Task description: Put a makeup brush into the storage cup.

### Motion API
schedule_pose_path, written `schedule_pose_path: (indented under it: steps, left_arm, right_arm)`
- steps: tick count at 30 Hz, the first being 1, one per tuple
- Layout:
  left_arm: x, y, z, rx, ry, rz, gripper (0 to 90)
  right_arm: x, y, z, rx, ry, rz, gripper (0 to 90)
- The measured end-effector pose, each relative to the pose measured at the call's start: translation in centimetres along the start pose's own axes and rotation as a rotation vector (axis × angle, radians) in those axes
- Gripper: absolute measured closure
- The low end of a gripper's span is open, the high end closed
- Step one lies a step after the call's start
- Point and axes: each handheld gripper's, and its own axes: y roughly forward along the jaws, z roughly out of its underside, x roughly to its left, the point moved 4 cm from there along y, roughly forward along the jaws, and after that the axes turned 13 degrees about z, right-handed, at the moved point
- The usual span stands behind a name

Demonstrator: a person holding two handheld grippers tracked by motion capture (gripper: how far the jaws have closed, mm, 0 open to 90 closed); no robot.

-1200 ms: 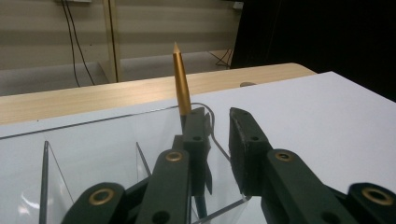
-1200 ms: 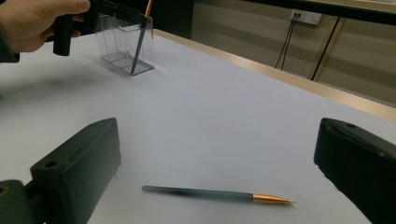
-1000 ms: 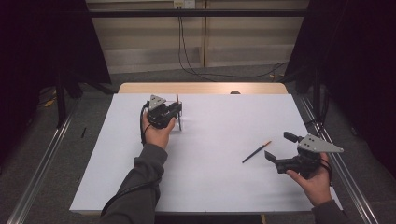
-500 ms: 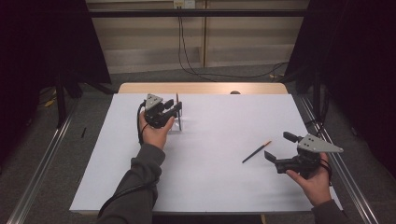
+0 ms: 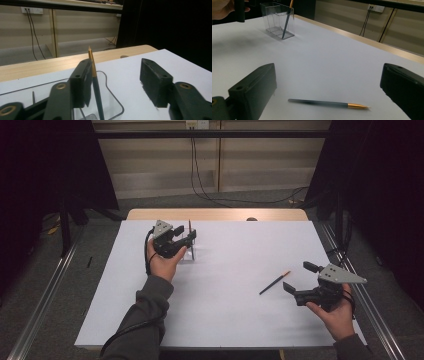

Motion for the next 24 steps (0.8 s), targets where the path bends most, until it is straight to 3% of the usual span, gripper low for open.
schedule_pose_path:
  steps: [12, 18, 24]
  left_arm:
    - [-0.2, -0.7, 0.0, -0.008, 0.022, 0.038, 27.3]
    - [-0.3, -1.1, 0.1, -0.018, 0.016, 0.065, 23.9]
    - [-0.4, -1.7, 0.3, -0.012, 0.016, 0.067, 21.8]
  right_arm:
    - [0.1, 0.1, 0.1, 0.003, 0.001, 0.001, 0.1]
    - [0.1, 0.1, 0.1, 0.006, 0.003, 0.002, 0.1]
    - [0.1, 0.1, 0.1, 0.008, 0.001, 0.0, 0.1]
